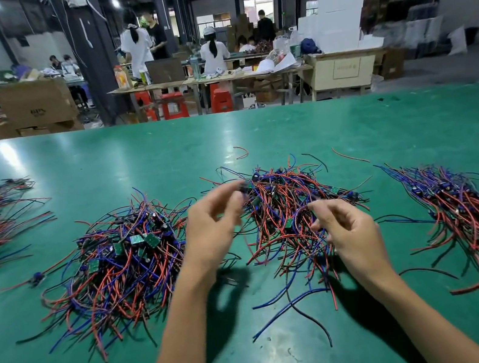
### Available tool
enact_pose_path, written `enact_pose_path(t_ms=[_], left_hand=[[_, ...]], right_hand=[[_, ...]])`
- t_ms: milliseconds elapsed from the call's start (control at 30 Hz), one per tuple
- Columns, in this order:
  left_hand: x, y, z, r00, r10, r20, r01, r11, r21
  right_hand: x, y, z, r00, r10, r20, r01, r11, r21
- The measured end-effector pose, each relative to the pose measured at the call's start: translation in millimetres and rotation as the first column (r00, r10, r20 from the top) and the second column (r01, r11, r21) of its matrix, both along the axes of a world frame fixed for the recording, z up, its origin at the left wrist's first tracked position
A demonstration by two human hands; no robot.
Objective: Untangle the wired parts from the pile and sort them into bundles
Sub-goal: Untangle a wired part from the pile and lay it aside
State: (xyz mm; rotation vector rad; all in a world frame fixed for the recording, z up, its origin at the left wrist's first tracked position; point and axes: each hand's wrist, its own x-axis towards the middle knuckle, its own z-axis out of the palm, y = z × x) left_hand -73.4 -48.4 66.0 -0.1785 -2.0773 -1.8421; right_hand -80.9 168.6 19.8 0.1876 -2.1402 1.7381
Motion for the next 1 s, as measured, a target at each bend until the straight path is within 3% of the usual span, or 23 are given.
enact_pose_path(t_ms=[33,100,133,200,267,333,400,433,467,500,567,600,667,833,900,1000], left_hand=[[0,-8,3,0.971,0.213,-0.111,-0.224,0.97,-0.098],[1,-25,4,0.805,0.517,-0.29,-0.581,0.786,-0.212],[2,-34,1,0.724,0.616,-0.311,-0.687,0.683,-0.247],[3,-47,-6,0.596,0.766,-0.238,-0.787,0.501,-0.36],[3,-50,-11,0.49,0.865,-0.11,-0.798,0.394,-0.456],[3,-45,-11,0.415,0.908,-0.057,-0.804,0.337,-0.49],[3,-35,-9,0.41,0.897,-0.165,-0.847,0.307,-0.434],[1,-28,-9,0.456,0.854,-0.251,-0.855,0.343,-0.389],[-1,-19,-9,0.553,0.776,-0.303,-0.822,0.451,-0.347],[-4,-10,-10,0.695,0.662,-0.28,-0.718,0.621,-0.314],[-6,14,-10,0.952,0.306,-0.005,-0.3,0.932,-0.205],[-5,26,-10,0.983,0.109,0.151,-0.089,0.987,-0.134],[-4,44,-14,0.946,-0.143,0.291,0.151,0.989,-0.005],[0,39,-20,0.917,-0.27,0.294,0.235,0.961,0.147],[-1,36,-19,0.926,-0.234,0.295,0.197,0.969,0.148],[0,33,-16,0.933,-0.192,0.303,0.155,0.978,0.142]], right_hand=[[-1,2,-3,0.997,-0.069,-0.031,0.073,0.983,0.17],[0,1,-9,0.99,-0.127,-0.067,0.143,0.896,0.421],[2,-2,-11,0.988,-0.138,-0.064,0.151,0.854,0.498],[1,-10,-15,0.98,-0.183,-0.075,0.187,0.737,0.649],[-2,-11,-17,0.977,-0.194,-0.088,0.196,0.658,0.727],[-4,-9,-16,0.979,-0.182,-0.087,0.191,0.693,0.696],[-3,-8,-14,0.981,-0.169,-0.091,0.191,0.819,0.541],[-3,-7,-13,0.98,-0.168,-0.106,0.197,0.871,0.449],[-1,-7,-11,0.976,-0.171,-0.137,0.211,0.903,0.374],[1,-8,-8,0.97,-0.168,-0.178,0.219,0.921,0.322],[6,-10,-5,0.955,-0.122,-0.271,0.199,0.94,0.278],[9,-11,-6,0.947,-0.073,-0.314,0.167,0.944,0.285],[14,-15,-10,0.932,0.05,-0.36,0.084,0.934,0.347],[17,-21,-14,0.867,0.21,-0.452,0.059,0.857,0.513],[18,-21,-13,0.869,0.158,-0.469,0.096,0.875,0.474],[16,-19,-10,0.928,-0.091,-0.361,0.207,0.932,0.298]])
